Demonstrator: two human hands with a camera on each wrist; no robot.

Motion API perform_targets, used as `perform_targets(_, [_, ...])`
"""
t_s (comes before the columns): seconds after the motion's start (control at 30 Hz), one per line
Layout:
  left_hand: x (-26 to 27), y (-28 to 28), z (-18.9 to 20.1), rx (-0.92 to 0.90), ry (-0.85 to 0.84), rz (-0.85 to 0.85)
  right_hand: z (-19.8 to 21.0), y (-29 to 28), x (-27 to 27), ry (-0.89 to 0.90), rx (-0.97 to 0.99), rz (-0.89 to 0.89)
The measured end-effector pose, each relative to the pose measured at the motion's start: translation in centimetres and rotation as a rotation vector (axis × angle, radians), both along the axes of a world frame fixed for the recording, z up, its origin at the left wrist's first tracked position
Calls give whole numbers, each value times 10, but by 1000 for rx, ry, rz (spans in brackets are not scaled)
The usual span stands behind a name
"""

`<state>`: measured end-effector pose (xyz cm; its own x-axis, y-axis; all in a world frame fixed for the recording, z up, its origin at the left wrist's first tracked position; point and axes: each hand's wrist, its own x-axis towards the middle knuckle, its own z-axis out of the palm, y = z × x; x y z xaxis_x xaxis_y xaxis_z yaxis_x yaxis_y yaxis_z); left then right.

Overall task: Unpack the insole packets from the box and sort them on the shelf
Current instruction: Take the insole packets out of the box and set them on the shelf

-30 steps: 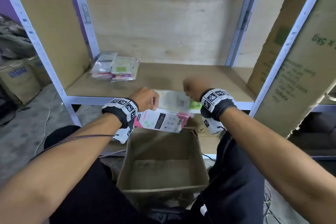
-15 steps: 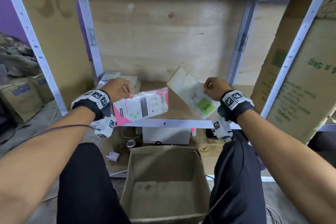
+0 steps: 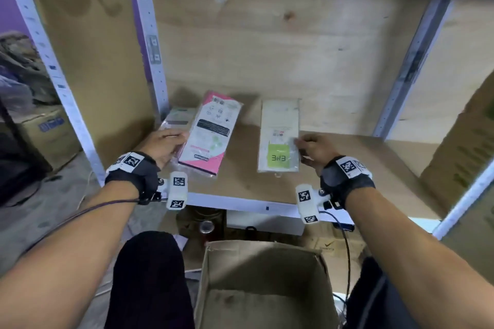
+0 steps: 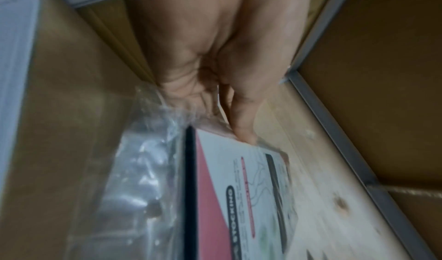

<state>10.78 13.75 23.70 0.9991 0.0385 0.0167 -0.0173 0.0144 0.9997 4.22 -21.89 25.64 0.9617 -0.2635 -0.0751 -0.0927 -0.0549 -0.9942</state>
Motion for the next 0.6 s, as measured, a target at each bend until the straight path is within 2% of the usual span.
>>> perform_targets(0.13, [27,3,-1,-116,62,74,-10,26,38,-46,78,1])
perform_targets(0.27, [61,8,-3,-157,138,123,-16,51,76,-28,133,16])
perform_targets(0.43, [113,15,-7,-163,228,222,-17,81,119,22,191,74])
perform_targets(0.6, [159,34,-6,-86,196,262,-22,115,162,103,253,160])
